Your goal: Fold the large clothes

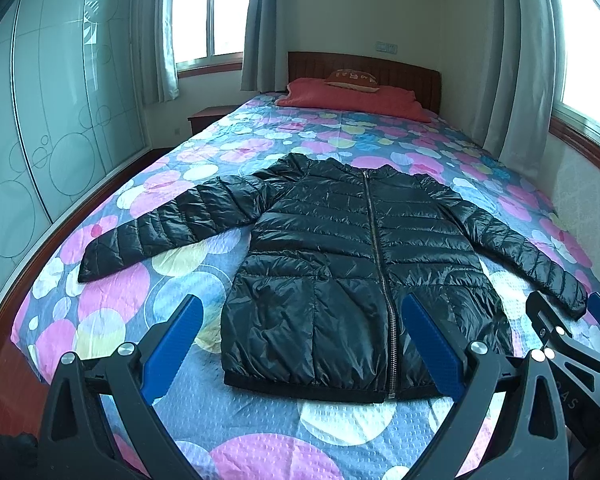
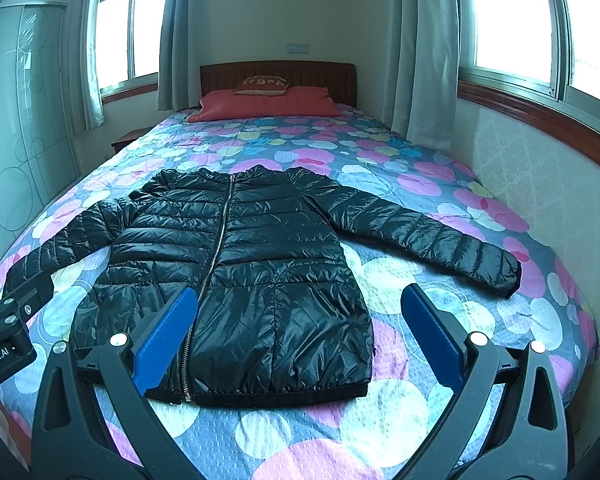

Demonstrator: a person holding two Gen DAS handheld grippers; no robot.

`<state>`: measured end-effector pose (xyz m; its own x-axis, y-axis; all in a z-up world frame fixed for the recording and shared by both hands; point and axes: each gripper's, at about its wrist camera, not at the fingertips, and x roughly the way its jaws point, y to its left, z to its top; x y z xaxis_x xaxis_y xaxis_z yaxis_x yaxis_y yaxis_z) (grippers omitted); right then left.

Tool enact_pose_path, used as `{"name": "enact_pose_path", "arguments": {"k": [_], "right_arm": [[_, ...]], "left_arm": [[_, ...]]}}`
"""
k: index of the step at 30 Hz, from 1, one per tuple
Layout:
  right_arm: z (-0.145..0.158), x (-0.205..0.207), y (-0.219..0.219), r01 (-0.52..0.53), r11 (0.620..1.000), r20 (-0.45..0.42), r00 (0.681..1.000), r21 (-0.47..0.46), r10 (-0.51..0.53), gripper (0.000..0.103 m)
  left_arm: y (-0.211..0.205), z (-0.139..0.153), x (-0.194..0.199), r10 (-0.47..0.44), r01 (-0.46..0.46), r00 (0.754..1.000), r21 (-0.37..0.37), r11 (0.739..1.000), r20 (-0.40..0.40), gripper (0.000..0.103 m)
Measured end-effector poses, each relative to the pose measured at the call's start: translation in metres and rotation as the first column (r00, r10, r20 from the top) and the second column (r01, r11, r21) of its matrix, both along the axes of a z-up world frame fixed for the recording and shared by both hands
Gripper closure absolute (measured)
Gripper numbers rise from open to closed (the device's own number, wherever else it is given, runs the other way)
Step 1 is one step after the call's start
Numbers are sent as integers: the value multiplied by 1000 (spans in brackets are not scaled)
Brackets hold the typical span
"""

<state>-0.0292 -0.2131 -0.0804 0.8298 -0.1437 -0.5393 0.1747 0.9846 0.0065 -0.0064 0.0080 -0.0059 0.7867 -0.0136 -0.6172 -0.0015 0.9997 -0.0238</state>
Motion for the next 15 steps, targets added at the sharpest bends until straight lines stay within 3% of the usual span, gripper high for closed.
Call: {"name": "enact_pose_path", "arguments": {"k": [15], "right_arm": [[-1, 0, 3, -2, 1000, -1, 1000, -3, 2, 2]], "left_arm": [[4, -4, -1, 2, -2, 1000, 1, 1000, -4, 4]]}}
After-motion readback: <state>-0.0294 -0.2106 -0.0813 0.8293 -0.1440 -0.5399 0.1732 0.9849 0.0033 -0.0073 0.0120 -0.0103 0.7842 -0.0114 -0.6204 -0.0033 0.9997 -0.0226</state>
